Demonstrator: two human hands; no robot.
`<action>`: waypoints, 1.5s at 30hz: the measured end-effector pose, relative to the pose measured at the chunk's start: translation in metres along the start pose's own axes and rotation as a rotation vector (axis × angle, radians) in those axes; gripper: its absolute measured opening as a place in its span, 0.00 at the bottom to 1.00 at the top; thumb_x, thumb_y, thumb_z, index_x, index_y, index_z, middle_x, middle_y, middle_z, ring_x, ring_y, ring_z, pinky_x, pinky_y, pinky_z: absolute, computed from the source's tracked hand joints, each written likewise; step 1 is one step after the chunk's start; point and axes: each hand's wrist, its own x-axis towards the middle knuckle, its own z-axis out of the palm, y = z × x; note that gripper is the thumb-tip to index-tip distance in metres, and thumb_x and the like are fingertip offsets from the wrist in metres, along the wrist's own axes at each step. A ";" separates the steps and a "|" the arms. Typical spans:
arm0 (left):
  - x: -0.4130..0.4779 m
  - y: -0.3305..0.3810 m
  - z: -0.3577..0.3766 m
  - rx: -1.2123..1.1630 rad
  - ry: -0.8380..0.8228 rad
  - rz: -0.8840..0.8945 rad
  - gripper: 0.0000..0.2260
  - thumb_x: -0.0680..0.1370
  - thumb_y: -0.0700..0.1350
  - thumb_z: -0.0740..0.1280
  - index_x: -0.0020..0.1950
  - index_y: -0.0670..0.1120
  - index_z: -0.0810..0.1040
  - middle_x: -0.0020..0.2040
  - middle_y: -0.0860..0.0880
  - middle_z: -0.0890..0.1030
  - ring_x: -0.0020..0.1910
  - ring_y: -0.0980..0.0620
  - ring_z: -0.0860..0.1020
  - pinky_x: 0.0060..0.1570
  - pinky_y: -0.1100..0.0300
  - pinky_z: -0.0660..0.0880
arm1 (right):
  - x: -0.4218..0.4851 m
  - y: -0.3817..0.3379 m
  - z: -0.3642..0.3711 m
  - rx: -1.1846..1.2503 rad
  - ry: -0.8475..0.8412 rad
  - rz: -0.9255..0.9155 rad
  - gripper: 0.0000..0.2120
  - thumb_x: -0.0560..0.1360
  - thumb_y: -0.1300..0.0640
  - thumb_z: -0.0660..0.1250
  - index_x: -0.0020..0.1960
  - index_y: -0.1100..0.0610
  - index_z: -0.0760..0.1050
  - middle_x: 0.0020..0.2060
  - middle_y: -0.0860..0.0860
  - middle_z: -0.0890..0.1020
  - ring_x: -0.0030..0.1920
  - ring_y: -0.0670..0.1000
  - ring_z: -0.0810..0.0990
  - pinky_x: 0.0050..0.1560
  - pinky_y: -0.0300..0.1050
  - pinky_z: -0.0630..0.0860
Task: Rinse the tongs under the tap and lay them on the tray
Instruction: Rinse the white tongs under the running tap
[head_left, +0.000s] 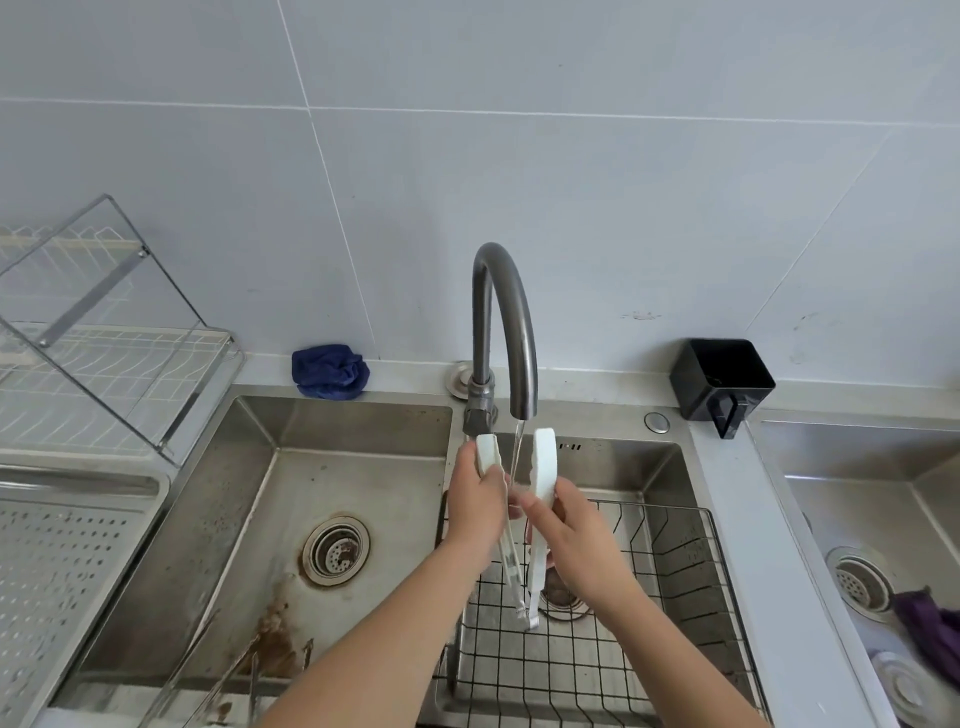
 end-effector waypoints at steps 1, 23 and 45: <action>-0.001 -0.002 0.002 0.004 0.003 -0.017 0.09 0.82 0.38 0.58 0.56 0.48 0.75 0.41 0.43 0.79 0.28 0.53 0.78 0.25 0.61 0.74 | -0.002 0.000 0.000 0.023 -0.003 0.022 0.13 0.81 0.44 0.66 0.47 0.53 0.77 0.32 0.43 0.78 0.34 0.47 0.76 0.38 0.54 0.77; 0.001 -0.021 0.002 0.089 0.040 -0.202 0.09 0.83 0.43 0.63 0.46 0.44 0.81 0.24 0.53 0.81 0.18 0.55 0.77 0.22 0.64 0.71 | -0.020 0.007 0.015 0.441 0.028 0.234 0.11 0.75 0.40 0.69 0.46 0.47 0.82 0.29 0.41 0.80 0.33 0.41 0.82 0.37 0.40 0.82; 0.008 -0.020 0.002 -0.263 -0.208 -0.428 0.10 0.84 0.40 0.62 0.58 0.37 0.80 0.39 0.40 0.87 0.32 0.44 0.85 0.30 0.58 0.80 | -0.009 0.016 -0.004 0.336 0.119 0.153 0.11 0.74 0.36 0.68 0.49 0.41 0.82 0.27 0.38 0.78 0.31 0.40 0.78 0.44 0.59 0.86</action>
